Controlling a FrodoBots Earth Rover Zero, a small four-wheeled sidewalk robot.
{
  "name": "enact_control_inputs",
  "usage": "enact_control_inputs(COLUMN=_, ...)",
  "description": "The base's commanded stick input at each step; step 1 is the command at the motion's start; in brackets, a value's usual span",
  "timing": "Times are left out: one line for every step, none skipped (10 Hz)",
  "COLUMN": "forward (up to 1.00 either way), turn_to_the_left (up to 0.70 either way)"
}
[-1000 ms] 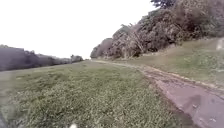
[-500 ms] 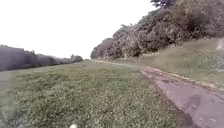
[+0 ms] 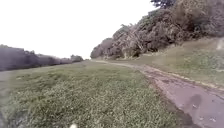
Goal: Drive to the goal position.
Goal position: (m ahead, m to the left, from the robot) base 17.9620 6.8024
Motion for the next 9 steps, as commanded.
enact_control_inputs(forward=0.05, turn_to_the_left=0.0)
enact_control_inputs(forward=0.05, turn_to_the_left=0.0)
enact_control_inputs(forward=0.05, turn_to_the_left=0.0)
enact_control_inputs(forward=0.04, turn_to_the_left=0.0)
enact_control_inputs(forward=0.04, turn_to_the_left=0.0)
enact_control_inputs(forward=0.04, turn_to_the_left=0.0)
enact_control_inputs(forward=0.04, turn_to_the_left=0.0)
enact_control_inputs(forward=0.05, turn_to_the_left=0.0)
enact_control_inputs(forward=0.04, turn_to_the_left=0.0)
